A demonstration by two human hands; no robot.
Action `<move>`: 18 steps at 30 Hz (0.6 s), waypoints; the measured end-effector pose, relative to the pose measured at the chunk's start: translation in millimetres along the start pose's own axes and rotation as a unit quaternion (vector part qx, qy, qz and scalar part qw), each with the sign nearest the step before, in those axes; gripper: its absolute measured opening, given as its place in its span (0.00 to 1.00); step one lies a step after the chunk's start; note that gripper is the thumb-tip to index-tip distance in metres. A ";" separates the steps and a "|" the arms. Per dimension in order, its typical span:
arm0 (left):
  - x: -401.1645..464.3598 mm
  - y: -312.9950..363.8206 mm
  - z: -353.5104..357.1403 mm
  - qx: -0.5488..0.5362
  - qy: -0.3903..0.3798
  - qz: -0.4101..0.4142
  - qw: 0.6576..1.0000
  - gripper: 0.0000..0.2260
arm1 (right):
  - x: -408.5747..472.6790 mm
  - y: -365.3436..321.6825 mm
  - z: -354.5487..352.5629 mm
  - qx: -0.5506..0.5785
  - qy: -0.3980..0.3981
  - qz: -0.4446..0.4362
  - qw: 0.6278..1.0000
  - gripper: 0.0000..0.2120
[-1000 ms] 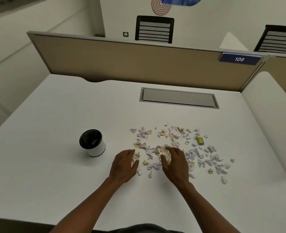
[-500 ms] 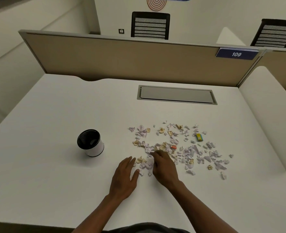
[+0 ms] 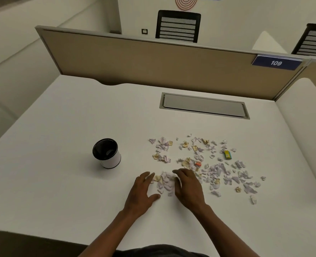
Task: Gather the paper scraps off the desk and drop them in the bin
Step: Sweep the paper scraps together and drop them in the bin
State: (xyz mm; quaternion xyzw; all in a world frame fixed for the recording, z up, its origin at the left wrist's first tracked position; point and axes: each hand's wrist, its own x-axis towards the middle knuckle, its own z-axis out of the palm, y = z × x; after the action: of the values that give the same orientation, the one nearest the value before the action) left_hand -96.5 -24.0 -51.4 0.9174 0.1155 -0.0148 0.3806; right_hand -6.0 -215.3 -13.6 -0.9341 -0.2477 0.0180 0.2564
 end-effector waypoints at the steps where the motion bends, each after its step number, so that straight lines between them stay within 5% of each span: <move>1: 2.5 1.2 0.4 -0.012 -0.006 -0.003 1.000 0.37 | -0.6 1.8 -2.1 -0.010 -0.005 0.026 1.000 0.17; 5: 13.5 9.5 1.1 -0.044 -0.017 -0.004 0.999 0.35 | -5.4 6.9 -4.2 -0.054 -0.096 0.029 0.993 0.22; 9: 21.1 14.4 -1.7 -0.025 -0.032 -0.001 0.999 0.36 | -10.4 8.5 -9.3 0.012 -0.074 0.038 0.996 0.23; 15: 19.7 16.2 -8.4 0.042 -0.014 -0.010 0.999 0.43 | -12.0 12.9 -18.0 -0.054 -0.159 0.078 0.983 0.52; 18: 20.4 17.6 -7.5 0.021 -0.042 -0.018 0.999 0.45 | -9.6 9.2 -10.3 -0.068 -0.198 0.080 0.974 0.54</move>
State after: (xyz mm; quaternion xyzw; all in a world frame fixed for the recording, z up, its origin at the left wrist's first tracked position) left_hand -73.1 -26.6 -36.2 0.9215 0.1154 -0.0629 0.3656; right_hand -8.6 -231.6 -10.0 -0.9441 -0.2183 0.2065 0.1356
